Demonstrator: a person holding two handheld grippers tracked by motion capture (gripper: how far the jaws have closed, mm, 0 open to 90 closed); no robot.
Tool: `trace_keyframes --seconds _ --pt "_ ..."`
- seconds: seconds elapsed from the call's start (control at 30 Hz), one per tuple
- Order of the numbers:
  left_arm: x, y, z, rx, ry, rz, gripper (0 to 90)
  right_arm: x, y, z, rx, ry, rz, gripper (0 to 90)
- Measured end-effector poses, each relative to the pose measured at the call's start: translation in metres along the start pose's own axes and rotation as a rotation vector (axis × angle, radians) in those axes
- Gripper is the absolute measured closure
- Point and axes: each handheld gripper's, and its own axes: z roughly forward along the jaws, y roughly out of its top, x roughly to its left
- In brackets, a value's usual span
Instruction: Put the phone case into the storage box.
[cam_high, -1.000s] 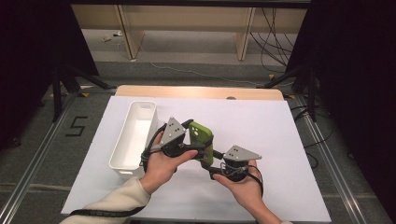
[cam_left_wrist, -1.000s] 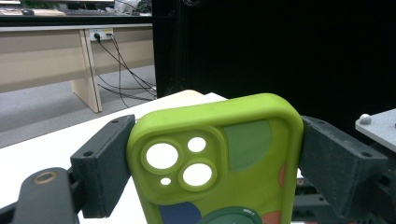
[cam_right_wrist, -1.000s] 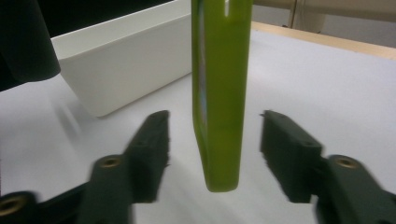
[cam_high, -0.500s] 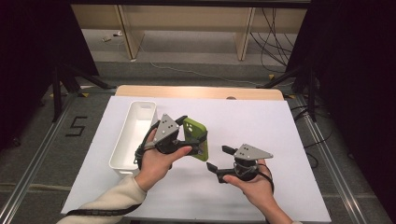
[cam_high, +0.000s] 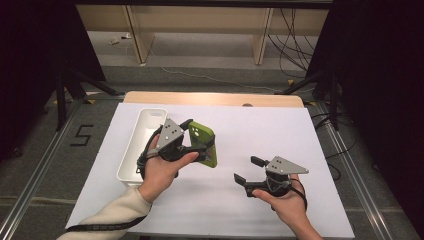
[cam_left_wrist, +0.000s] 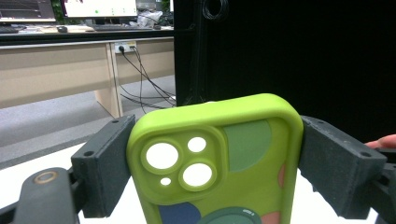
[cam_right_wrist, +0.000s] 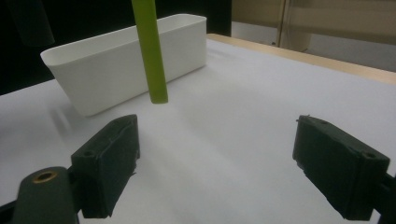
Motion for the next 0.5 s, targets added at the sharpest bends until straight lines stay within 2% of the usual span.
trace_keyframes --seconds 0.5 --pt "0.011 0.003 -0.009 -0.008 0.040 0.014 15.3 -0.004 -0.004 -0.012 -0.013 -0.016 0.000 15.9"
